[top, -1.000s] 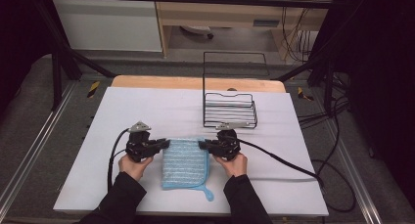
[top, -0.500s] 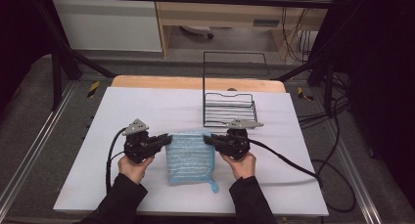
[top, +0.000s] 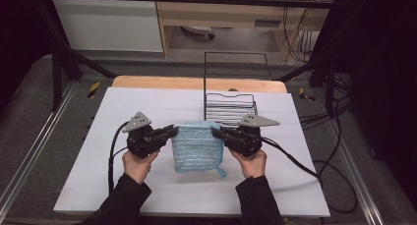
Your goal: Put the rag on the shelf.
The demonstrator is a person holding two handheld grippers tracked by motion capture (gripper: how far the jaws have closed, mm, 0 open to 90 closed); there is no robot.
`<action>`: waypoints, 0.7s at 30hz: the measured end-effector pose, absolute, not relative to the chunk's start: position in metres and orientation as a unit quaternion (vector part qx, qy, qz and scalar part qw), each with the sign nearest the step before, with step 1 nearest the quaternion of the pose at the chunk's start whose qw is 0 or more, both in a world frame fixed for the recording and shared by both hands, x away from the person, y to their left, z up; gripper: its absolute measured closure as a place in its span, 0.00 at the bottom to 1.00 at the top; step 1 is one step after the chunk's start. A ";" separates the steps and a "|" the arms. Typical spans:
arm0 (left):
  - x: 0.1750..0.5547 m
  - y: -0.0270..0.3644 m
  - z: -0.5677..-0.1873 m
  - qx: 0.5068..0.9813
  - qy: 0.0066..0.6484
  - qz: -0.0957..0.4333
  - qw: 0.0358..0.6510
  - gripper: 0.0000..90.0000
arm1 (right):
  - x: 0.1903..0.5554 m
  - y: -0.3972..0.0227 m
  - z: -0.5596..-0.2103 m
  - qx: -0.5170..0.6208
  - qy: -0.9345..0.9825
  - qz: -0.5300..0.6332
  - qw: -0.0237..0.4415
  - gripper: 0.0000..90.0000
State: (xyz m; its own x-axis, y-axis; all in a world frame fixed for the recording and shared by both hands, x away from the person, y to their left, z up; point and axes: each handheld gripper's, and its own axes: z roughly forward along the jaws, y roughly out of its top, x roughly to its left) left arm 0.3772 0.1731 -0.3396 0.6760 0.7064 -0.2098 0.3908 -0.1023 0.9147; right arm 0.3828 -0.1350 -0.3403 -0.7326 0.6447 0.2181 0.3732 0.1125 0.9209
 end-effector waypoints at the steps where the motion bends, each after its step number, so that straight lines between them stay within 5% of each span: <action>1: 0.377 0.173 -0.340 0.729 0.376 0.142 0.554 0.90 | 0.382 -0.137 -0.338 0.344 0.735 0.572 0.123 0.90; 21: 0.392 0.138 -0.295 0.701 0.338 0.174 0.604 0.90 | 0.371 -0.165 -0.291 0.326 0.698 0.602 0.211 0.90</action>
State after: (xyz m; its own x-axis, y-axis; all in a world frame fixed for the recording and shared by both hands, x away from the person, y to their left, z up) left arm 0.3921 0.1377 -0.2950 0.7112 0.6836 -0.1640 0.2631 -0.0425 0.9638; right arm 0.3707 -0.1654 -0.2905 -0.6988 0.7086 0.0983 0.2004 0.0620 0.9777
